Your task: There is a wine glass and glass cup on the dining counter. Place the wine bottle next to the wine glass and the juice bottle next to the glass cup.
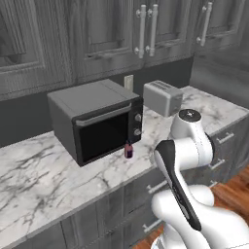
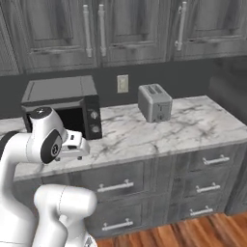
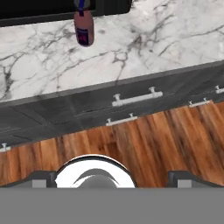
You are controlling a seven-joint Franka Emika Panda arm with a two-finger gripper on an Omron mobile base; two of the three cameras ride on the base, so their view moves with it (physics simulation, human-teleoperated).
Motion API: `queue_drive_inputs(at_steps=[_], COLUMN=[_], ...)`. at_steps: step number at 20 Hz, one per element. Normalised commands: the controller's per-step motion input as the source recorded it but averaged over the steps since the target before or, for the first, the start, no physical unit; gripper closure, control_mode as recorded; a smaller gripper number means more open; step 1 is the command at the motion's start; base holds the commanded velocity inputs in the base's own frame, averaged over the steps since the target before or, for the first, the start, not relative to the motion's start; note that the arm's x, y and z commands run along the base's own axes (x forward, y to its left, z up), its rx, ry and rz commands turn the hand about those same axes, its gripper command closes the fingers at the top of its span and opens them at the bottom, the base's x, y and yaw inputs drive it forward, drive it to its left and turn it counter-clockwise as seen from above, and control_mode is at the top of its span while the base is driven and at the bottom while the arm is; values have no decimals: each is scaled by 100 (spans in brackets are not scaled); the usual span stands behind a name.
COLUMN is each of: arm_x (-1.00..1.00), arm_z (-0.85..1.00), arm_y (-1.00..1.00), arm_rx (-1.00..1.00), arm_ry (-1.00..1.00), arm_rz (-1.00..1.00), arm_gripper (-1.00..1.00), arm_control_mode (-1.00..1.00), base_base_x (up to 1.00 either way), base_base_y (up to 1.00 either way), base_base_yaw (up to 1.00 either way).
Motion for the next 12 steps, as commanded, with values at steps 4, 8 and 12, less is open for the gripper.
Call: queue_drive_inputs(at_steps=[4, 8, 12], arm_x=[0, 0, 0], arm_z=[0, 0, 0], arm_y=[0, 0, 0], arm_rx=[0, 0, 0], arm_ry=[0, 0, 0], arm_rz=[0, 0, 0], arm_gripper=[-100, -100, -100], arm_control_mode=[100, 100, 100], base_base_x=[27, 50, 45], base_base_y=[-15, -20, -33], base_base_yaw=[44, 30, 26])
